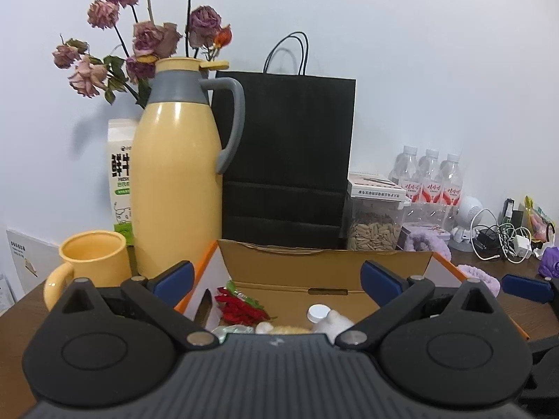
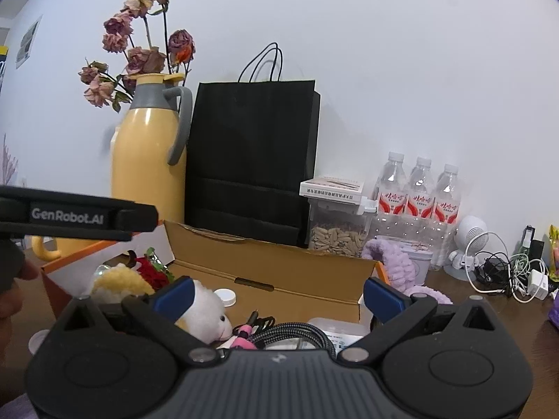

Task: Organize objects
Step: 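Move both tools back toward the remaining objects on the table, then grasp the small yellow block with the right gripper, then lift the yellow block with the right gripper while the left grasps a white cap, then carry the block and cap over the box and open both grippers, then withdraw both tools from the box back toward the table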

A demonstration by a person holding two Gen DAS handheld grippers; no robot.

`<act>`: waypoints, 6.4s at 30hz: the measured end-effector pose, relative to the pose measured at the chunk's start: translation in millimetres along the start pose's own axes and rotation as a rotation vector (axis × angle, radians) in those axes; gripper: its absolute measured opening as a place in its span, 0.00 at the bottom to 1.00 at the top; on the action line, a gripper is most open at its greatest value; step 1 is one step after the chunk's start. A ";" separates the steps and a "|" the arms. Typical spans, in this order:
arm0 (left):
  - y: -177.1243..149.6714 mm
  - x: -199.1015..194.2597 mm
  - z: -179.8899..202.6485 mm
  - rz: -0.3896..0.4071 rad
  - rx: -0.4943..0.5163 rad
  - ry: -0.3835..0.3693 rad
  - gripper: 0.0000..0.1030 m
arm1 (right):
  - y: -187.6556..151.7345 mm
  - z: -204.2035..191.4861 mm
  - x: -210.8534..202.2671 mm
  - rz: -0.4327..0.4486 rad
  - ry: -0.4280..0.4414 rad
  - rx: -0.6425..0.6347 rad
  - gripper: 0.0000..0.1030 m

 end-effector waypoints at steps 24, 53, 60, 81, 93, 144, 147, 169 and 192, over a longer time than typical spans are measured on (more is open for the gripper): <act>-48.8 -65.7 -32.0 -0.066 0.045 0.025 1.00 | -34.5 -8.3 -74.2 -0.022 -0.025 0.018 1.00; -89.9 -99.0 -79.3 -0.204 -0.018 0.090 1.00 | -97.7 -7.8 -122.4 -0.270 0.078 0.099 0.91; -90.4 -99.1 -78.8 -0.207 -0.015 0.089 1.00 | -98.7 -20.0 -118.5 -0.290 0.143 0.090 0.85; -91.5 -99.7 -77.5 -0.213 -0.016 0.089 1.00 | -96.4 -39.2 -92.9 -0.329 0.204 0.075 0.33; -91.7 -69.0 -75.0 -0.320 0.016 0.096 1.00 | -79.4 -4.3 -109.7 -0.158 -0.024 0.129 0.33; -45.1 -89.9 -17.9 -0.114 0.032 0.023 0.39 | -47.0 -24.9 -114.5 -0.006 -0.002 0.069 0.33; -31.8 -89.6 -6.4 -0.092 0.033 0.003 0.39 | -31.2 -29.1 -105.8 0.020 0.015 0.070 0.33; 13.1 19.4 24.4 -0.093 0.009 0.000 0.40 | 13.5 -5.3 26.9 0.005 -0.017 0.086 0.33; -4.3 40.1 20.7 -0.105 0.042 0.035 1.00 | -9.7 4.4 42.5 -0.060 -0.047 0.103 1.00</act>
Point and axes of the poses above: each gripper's, at about its wrist camera, not at the fingertips, and x roughly the way its jaws point, z to its right, y to its top, the point moved 7 cm from there along x, roughly the way its jaws point, and after that the axes turned 7 degrees about y, right-handed, at the moved point
